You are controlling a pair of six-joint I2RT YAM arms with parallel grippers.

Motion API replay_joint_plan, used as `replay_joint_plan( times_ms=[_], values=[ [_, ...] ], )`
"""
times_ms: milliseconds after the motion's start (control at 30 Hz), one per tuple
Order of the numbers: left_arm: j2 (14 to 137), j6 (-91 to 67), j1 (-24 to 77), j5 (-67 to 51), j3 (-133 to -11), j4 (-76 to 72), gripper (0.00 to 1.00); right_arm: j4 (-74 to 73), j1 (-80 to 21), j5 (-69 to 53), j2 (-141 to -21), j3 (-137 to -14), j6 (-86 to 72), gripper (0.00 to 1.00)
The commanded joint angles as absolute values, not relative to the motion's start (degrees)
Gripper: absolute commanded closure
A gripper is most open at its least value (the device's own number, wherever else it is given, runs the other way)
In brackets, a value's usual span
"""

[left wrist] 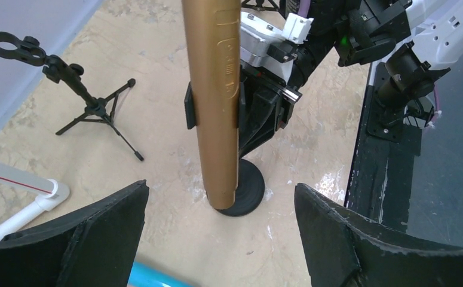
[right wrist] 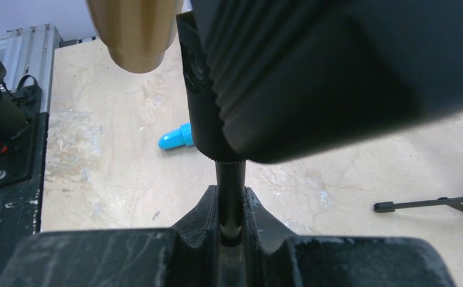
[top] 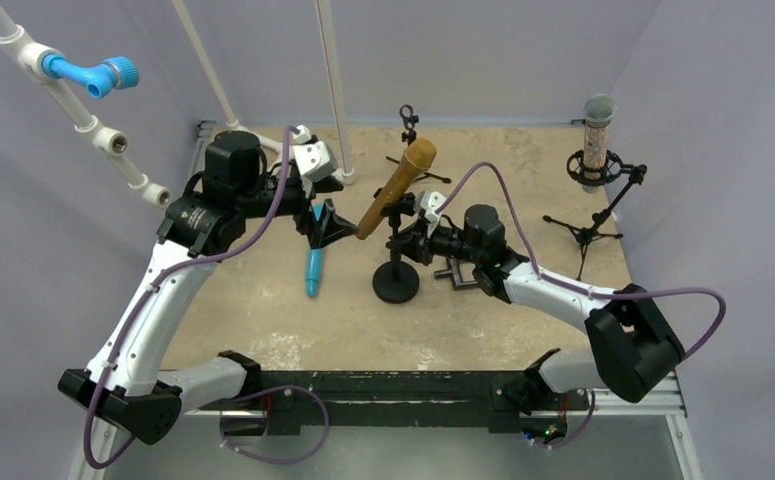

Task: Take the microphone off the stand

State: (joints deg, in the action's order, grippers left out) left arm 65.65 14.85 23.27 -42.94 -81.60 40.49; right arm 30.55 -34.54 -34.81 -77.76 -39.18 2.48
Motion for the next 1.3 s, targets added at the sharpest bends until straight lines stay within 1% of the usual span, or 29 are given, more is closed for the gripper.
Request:
replay_joint_plan(
  times_ms=[0, 167, 333, 400, 567, 600, 633, 667, 967, 1133, 1200, 1267],
  values=[
    [64.7, 15.0, 23.0, -45.1, -80.6, 37.8, 0.11, 44.9, -35.4, -31.5, -77.1, -36.0, 3.4, 1.00],
    [66.0, 9.8, 23.1, -46.6, -80.6, 32.8, 0.11, 44.3, -35.4, -30.1, -77.5, -34.9, 4.7, 1.00],
    [69.4, 6.4, 24.2, -46.2, -85.0, 31.5, 0.11, 41.9, -35.4, -29.7, -77.5, -35.2, 5.7, 1.00],
    [70.6, 6.7, 24.7, -45.2, -86.5, 31.6, 0.11, 40.2, -35.4, -29.9, -77.5, -35.7, 6.1, 0.92],
    [71.9, 8.0, 26.0, -44.4, -88.0, 31.3, 0.10, 38.2, -35.2, -30.2, -77.3, -36.7, 6.3, 0.62],
    [72.0, 8.3, 26.4, -44.2, -88.2, 31.1, 0.10, 37.8, -35.2, -30.4, -77.3, -36.9, 6.3, 0.48],
    [72.2, 8.4, 26.7, -44.2, -88.5, 31.1, 0.10, 37.2, -35.1, -30.5, -77.2, -37.2, 6.3, 0.38],
    [72.4, 8.6, 26.9, -44.2, -88.9, 31.0, 0.10, 36.6, -35.1, -30.5, -77.1, -37.4, 6.3, 0.33],
    [74.7, 9.5, 31.1, -40.8, -92.5, 32.9, 0.10, 30.8, -32.6, -32.7, -74.9, -38.7, 5.3, 0.22],
    [75.9, 6.1, 33.1, -35.8, -93.6, 32.4, 0.10, 21.3, -31.2, -35.8, -72.6, -40.2, 9.7, 0.18],
    [76.7, 5.6, 34.1, -35.0, -94.4, 32.7, 0.10, 15.6, -30.8, -36.6, -71.6, -41.4, 13.1, 0.18],
    [77.6, 5.5, 35.0, -33.5, -95.1, 32.8, 0.10, 13.2, -30.0, -37.0, -69.9, -41.5, 14.3, 0.18]
  ],
)
